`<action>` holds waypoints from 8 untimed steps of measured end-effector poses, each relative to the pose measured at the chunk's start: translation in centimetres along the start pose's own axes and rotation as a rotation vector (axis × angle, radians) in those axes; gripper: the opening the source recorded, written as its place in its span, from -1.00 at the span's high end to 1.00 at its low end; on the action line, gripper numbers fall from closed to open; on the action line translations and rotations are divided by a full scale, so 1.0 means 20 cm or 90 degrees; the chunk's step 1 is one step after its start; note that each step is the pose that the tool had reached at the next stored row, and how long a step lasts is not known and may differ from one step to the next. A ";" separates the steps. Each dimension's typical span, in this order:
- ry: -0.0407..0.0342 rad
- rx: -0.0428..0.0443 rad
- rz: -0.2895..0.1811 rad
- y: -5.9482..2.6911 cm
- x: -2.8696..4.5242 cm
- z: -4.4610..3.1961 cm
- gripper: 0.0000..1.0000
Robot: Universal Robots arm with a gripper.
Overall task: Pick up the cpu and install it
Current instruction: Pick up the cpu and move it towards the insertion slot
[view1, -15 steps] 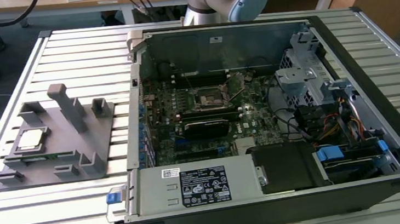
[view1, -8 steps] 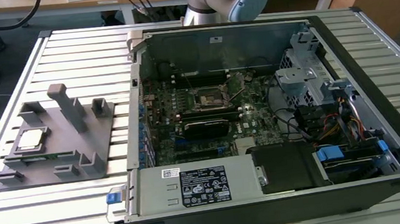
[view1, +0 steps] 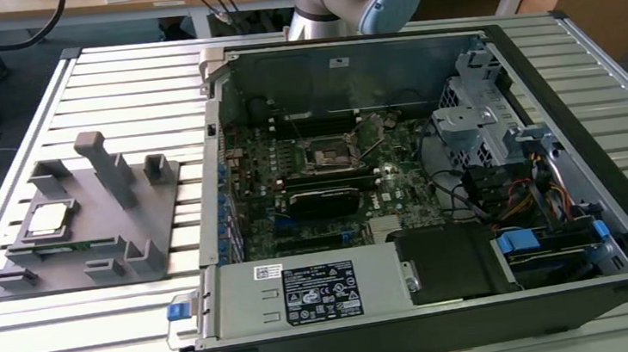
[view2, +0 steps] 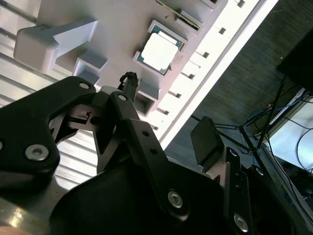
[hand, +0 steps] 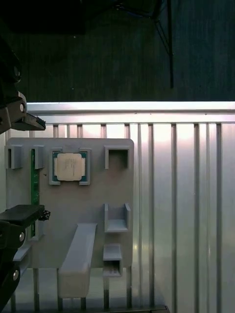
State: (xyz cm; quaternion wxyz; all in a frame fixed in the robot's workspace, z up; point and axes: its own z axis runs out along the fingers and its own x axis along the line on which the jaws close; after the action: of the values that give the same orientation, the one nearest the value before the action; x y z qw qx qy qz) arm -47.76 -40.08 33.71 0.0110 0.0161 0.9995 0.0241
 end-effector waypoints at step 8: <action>0.0004 -0.0001 -0.006 -0.003 0.000 0.029 -0.41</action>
State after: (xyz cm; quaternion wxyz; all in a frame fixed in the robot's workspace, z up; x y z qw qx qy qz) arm -47.76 -40.12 33.13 0.0109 0.0110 0.9996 0.0242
